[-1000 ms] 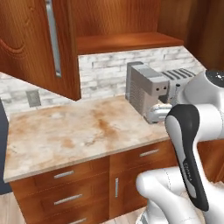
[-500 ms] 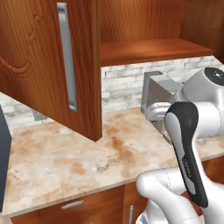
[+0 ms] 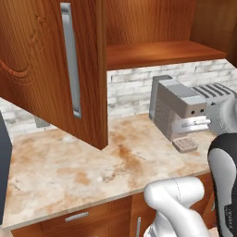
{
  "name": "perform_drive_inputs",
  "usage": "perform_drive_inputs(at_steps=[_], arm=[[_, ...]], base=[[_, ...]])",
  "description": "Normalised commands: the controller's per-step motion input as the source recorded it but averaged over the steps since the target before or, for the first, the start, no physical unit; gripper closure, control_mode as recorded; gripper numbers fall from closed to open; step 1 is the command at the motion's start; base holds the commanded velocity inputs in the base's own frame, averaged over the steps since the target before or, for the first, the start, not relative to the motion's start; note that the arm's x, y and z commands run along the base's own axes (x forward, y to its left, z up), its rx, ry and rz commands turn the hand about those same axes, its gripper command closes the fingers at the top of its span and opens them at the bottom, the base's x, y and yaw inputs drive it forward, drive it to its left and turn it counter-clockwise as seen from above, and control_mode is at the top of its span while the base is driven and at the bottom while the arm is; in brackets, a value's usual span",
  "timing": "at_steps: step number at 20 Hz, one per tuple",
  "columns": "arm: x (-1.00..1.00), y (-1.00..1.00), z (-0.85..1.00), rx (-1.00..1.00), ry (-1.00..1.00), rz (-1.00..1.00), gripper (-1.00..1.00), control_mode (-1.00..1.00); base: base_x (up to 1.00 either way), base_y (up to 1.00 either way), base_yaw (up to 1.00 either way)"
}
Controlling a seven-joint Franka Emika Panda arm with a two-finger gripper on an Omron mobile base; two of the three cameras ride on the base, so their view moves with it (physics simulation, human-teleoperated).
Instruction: Open the cabinet and move the ladle to the pot. Then close the cabinet.
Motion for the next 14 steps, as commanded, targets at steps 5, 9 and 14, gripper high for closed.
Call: perform_drive_inputs(at_steps=[5,9,14], arm=[[-0.94,0.14,0.46,0.0,-0.39,0.01,-1.0,-1.0],[-0.48,0.68,0.28,0.0,-0.3,0.0,-1.0,-1.0],[-0.33,0.7,0.16,0.0,-0.26,0.0,-1.0,-1.0]], base=[[0.0,0.0,0.0],[0.0,0.0,0.0],[0.0,0.0,0.0]])
